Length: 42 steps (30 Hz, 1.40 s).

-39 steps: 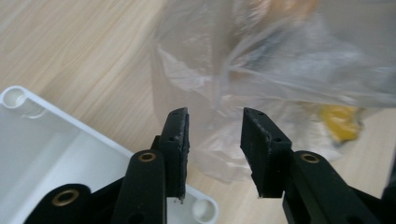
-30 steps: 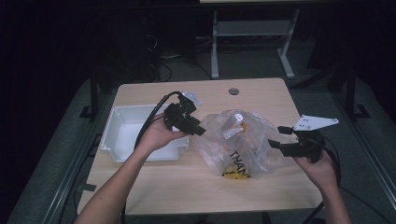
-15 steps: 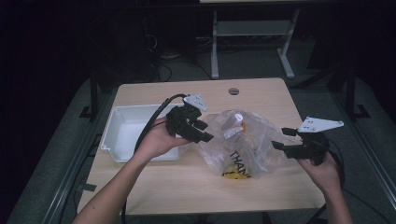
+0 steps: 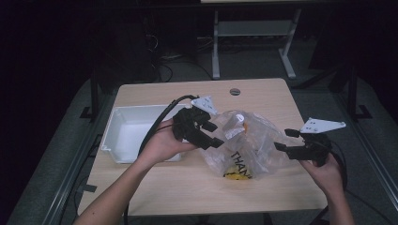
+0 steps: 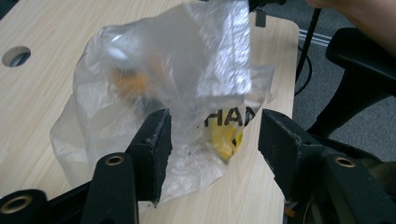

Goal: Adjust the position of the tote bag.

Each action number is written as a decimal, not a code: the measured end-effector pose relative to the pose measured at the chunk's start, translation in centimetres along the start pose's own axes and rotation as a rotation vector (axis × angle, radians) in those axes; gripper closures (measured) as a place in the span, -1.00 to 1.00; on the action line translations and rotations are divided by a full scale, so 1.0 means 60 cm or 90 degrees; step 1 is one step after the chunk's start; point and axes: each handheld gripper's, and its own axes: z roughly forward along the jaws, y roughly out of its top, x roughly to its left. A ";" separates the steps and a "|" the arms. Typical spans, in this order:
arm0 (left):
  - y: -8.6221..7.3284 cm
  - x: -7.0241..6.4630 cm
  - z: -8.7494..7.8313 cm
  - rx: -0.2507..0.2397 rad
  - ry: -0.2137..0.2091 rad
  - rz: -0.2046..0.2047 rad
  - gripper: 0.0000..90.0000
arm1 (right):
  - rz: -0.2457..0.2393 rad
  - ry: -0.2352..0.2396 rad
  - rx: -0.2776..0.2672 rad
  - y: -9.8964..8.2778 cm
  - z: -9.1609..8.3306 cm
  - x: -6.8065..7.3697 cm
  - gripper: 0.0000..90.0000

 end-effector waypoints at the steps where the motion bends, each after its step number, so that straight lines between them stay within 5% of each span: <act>1: 0.003 -0.002 0.000 0.001 -0.001 0.002 -0.04 | 0.000 0.000 0.000 0.000 0.000 0.000 -0.26; 16: 0.059 -0.022 0.025 0.008 0.009 0.014 -0.19 | -0.006 0.002 0.004 -0.001 0.002 0.000 -0.26; 22: 0.073 -0.020 0.044 0.032 0.036 0.008 -0.14 | -0.009 0.003 0.004 0.000 0.002 0.000 -0.26; 33: 0.071 -0.008 0.064 0.065 0.088 0.015 0.46 | -0.006 0.005 0.001 0.000 0.000 -0.001 -0.26; 42: 0.047 0.004 0.056 0.064 0.097 0.017 0.98 | -0.011 0.009 0.006 0.005 0.002 -0.002 -0.26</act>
